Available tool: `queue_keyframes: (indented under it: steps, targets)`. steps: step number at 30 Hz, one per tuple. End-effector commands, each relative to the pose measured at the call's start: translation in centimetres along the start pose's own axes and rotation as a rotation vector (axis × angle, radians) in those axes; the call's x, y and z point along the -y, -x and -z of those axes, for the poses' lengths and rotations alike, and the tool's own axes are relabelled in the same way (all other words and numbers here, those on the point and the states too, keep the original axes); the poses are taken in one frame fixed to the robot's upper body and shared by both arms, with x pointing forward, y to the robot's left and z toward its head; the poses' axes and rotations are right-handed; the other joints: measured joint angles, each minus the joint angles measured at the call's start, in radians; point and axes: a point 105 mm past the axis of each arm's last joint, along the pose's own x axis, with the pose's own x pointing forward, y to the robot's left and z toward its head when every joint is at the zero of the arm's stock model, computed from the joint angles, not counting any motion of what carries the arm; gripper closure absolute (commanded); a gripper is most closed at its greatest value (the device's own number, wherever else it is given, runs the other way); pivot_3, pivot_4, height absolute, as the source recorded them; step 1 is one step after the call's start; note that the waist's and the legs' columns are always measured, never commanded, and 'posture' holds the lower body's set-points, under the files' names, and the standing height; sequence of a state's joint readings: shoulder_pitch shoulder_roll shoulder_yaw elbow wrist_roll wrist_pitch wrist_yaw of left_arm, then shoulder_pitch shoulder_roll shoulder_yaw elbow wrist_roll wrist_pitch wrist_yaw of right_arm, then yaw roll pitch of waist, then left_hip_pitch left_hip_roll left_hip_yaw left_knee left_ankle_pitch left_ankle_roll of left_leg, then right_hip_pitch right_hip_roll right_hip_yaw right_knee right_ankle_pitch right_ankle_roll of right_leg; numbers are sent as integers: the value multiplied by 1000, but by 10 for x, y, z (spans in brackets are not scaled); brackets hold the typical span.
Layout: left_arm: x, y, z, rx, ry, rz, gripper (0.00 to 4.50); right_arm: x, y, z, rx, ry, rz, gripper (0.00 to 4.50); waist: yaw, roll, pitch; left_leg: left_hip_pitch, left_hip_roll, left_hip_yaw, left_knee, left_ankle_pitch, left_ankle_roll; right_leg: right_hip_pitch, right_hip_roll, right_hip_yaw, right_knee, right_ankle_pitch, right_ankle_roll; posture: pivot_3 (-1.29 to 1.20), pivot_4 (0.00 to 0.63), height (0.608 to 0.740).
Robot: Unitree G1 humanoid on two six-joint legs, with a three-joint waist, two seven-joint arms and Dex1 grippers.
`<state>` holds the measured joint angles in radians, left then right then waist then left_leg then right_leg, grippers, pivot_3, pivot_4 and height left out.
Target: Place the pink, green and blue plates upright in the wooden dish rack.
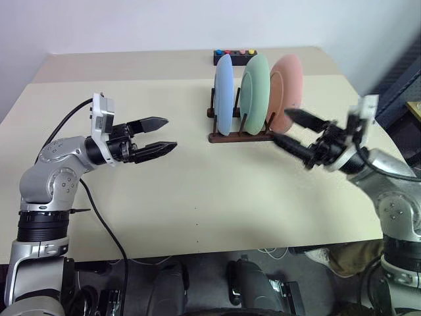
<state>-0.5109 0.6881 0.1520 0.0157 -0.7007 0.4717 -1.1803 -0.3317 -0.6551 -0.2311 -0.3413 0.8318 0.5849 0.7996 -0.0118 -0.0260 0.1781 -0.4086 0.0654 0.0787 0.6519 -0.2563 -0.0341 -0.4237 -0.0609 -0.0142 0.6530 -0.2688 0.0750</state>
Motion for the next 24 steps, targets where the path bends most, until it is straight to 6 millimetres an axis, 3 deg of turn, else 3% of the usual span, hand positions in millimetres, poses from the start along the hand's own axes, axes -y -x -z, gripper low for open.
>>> queue_keyframes:
  steps: [1, 5, 11, 24]
  targets:
    - [-2, 6, -13, 5, -59, -11, 486, -6, 3, -10, -13, 68, -42, 61, 1, 0, 0, 0, 0, 0, 0, 0, 0, 0, 0, 0, 0, 0, 0, 0, 150, 740]
    - [-3, 10, -12, -23, -77, -20, 486, -3, 3, -12, -12, 85, -36, 61, 1, -1, 0, 0, 0, 0, 0, 0, 0, 0, 0, 0, 0, 0, 0, 0, 150, 740]
    - [-2, 16, -9, -39, -76, -35, 486, -14, 2, -2, -34, 90, -74, 61, -1, -1, 0, 0, 0, 0, 0, 0, 0, 0, 0, 0, 0, 0, 0, 0, 150, 740]
    - [4, 19, -2, -40, -61, -58, 486, -7, -6, 2, -43, 98, -69, 61, 0, -1, 0, 0, 0, 0, 0, 0, 0, 0, 0, 0, 0, 0, 0, 0, 150, 740]
